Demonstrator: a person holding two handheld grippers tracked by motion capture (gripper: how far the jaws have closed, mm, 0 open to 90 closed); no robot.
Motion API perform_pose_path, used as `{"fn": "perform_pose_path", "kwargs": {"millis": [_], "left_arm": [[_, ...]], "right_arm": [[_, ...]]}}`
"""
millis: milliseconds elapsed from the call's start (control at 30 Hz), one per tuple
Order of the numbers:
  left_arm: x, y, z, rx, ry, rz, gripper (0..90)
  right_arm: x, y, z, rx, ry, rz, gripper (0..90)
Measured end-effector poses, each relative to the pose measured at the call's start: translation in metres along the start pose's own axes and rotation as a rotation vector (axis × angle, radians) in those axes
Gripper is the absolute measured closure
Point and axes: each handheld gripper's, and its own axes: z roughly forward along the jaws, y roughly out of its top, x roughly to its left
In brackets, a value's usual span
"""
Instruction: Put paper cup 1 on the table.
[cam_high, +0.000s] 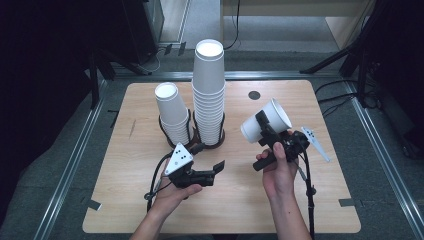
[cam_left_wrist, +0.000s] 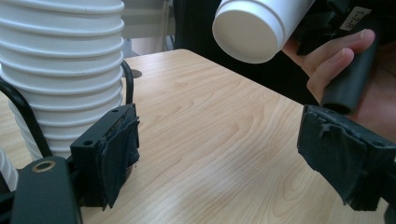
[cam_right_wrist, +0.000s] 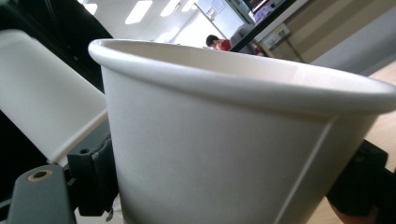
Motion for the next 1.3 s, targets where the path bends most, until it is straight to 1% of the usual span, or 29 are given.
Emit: {"fn": "perform_pose_path", "kwargs": {"millis": [67,100,133,267,300,333,367,433,467,533,633,700,733,767,800,833,867,900,933,967,1000,1067,1133,1200,1233,1267,1300], "left_arm": [[0.001,0.0,0.0,0.001,0.0,-0.001,13.1],[0.001,0.0,0.0,0.001,0.0,-0.001,13.1],[0.001,0.0,0.0,0.002,0.0,-0.001,13.1],[0.002,-0.001,0.0,0.002,0.004,-0.007,13.1],[0.002,-0.001,0.0,0.003,0.005,-0.006,13.2],[0.003,-0.001,0.0,0.004,0.006,-0.006,13.1],[0.003,-0.001,0.0,0.006,0.006,-0.006,13.1],[0.004,-0.001,0.0,0.006,0.009,-0.007,13.2],[0.005,-0.002,0.0,0.006,0.014,-0.006,13.2],[0.006,-0.002,-0.001,0.007,0.016,-0.008,13.2],[0.007,-0.002,-0.001,0.004,0.018,-0.014,13.2],[0.008,-0.002,-0.001,0.004,0.021,-0.014,13.2],[0.009,-0.002,-0.001,0.004,0.019,-0.014,13.2],[0.009,-0.002,-0.001,0.004,0.02,-0.013,13.2],[0.009,-0.002,-0.002,0.003,0.021,-0.015,13.2],[0.009,-0.002,-0.002,0.003,0.021,-0.015,13.2],[0.009,-0.002,-0.002,0.001,0.022,-0.016,13.2],[0.009,-0.002,-0.002,0.001,0.023,-0.017,13.2],[0.01,-0.002,-0.002,0.0,0.025,-0.017,13.2],[0.01,-0.002,-0.002,0.0,0.025,-0.017,13.2],[0.01,-0.002,-0.003,0.001,0.028,-0.015,13.2],[0.011,-0.002,-0.003,0.001,0.03,-0.016,13.2],[0.011,-0.002,-0.003,-0.002,0.031,-0.02,13.2],[0.012,-0.002,-0.003,-0.002,0.03,-0.02,13.2],[0.012,-0.002,-0.003,-0.003,0.03,-0.019,13.2],[0.012,-0.002,-0.004,-0.004,0.031,-0.017,13.2],[0.012,-0.002,-0.004,-0.004,0.031,-0.017,13.2]], "right_arm": [[0.002,0.002,0.002,-0.006,-0.016,-0.093,14.3],[0.002,0.002,0.002,-0.006,-0.016,-0.093,14.3],[0.002,0.002,0.002,-0.013,-0.018,-0.12,14.3],[0.004,0.004,0.006,-0.031,-0.044,-0.257,14.2],[0.006,0.004,0.009,-0.044,-0.045,-0.333,14.3],[0.007,0.004,0.009,-0.046,-0.045,-0.367,14.3],[0.007,0.004,0.009,-0.046,-0.045,-0.367,14.3],[0.007,0.004,0.011,-0.061,-0.043,-0.437,14.3],[0.006,0.004,0.014,-0.066,-0.058,-0.499,14.2],[0.006,0.005,0.014,-0.064,-0.061,-0.507,14.2],[0.001,0.005,0.02,-0.053,-0.076,-0.542,14.2],[-0.001,0.004,0.023,-0.044,-0.086,-0.582,14.1],[-0.004,0.003,0.027,-0.035,-0.087,-0.615,14.1],[-0.004,0.003,0.027,-0.035,-0.087,-0.615,14.1],[-0.008,0.001,0.031,-0.024,-0.092,-0.648,14.1],[-0.008,0.001,0.031,-0.024,-0.092,-0.648,14.1],[-0.01,0.0,0.033,-0.018,-0.099,-0.668,14.1],[-0.013,0.0,0.035,-0.015,-0.105,-0.678,14.1],[-0.018,-0.001,0.038,-0.003,-0.12,-0.693,14.1],[-0.018,-0.001,0.038,-0.003,-0.12,-0.693,14.1],[-0.025,-0.002,0.042,0.007,-0.128,-0.709,14.1],[-0.027,-0.002,0.043,0.011,-0.129,-0.715,14.1],[-0.034,-0.003,0.047,0.03,-0.138,-0.738,14.1],[-0.041,-0.005,0.052,0.041,-0.136,-0.754,14.1],[-0.041,-0.005,0.052,0.041,-0.136,-0.754,14.1],[-0.046,-0.006,0.055,0.049,-0.14,-0.767,14.1],[-0.046,-0.006,0.055,0.049,-0.14,-0.767,14.1]]}}
